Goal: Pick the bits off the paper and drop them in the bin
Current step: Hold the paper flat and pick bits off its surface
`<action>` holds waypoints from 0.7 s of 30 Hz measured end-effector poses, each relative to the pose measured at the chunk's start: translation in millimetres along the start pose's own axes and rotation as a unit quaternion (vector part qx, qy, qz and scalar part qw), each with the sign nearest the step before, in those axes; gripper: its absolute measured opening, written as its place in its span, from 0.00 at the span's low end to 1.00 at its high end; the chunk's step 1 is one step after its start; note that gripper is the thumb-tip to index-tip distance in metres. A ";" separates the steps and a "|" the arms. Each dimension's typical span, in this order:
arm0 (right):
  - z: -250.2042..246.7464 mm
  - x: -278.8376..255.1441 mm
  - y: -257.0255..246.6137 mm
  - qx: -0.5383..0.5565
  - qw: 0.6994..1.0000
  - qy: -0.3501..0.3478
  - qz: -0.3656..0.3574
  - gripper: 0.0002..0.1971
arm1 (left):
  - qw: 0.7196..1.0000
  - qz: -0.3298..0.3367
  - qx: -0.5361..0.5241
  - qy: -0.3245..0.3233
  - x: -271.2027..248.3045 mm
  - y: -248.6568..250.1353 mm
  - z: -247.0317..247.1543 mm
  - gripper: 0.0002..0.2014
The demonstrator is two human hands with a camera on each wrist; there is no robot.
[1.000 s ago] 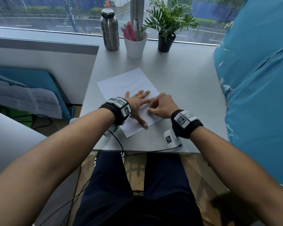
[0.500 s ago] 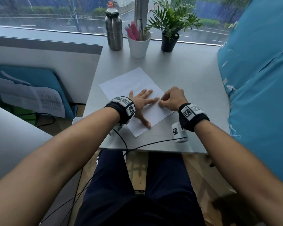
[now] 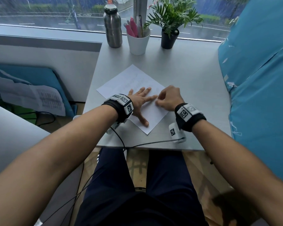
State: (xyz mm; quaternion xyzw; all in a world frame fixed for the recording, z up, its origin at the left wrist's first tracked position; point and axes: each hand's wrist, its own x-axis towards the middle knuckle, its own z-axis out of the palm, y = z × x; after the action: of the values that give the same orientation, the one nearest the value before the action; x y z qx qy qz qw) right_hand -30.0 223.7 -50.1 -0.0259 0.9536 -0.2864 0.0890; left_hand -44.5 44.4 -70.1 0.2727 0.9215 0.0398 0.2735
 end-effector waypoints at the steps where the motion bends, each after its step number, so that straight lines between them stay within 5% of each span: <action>1: 4.4 -4.1 -4.5 -0.012 0.999 -0.031 -0.025 0.03 | 1.000 -0.002 0.003 -0.001 0.4 0.2 -0.2 0.70; 3: 3.7 -5.2 -4.8 -0.014 0.998 -0.055 -0.037 0.03 | 1.000 -0.004 0.005 0.000 0.6 0.8 -0.3 0.70; 7: -5.7 3.3 2.6 0.010 1.000 0.018 -0.001 0.05 | 1.000 -0.009 -0.002 0.001 -0.7 3.8 -0.2 0.70; 11: 9.2 -10.6 -8.9 -0.007 0.997 -0.064 -0.053 0.03 | 1.000 -0.007 0.000 0.004 -0.5 4.3 -0.3 0.70; 15: -14.7 13.1 7.8 0.012 1.000 0.008 0.020 0.06 | 1.000 -0.012 -0.015 0.010 -3.3 8.5 -1.3 0.68; 21: -18.3 18.7 9.6 -0.003 0.999 0.024 0.029 0.06 | 0.997 -0.047 0.004 0.054 -16.7 11.7 7.1 0.61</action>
State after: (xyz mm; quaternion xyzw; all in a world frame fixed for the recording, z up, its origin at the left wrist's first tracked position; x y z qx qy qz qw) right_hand -51.7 239.7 -43.3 0.0082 0.9568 -0.2811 0.0742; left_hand -23.5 45.1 -65.4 0.2275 0.9469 0.0382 0.2241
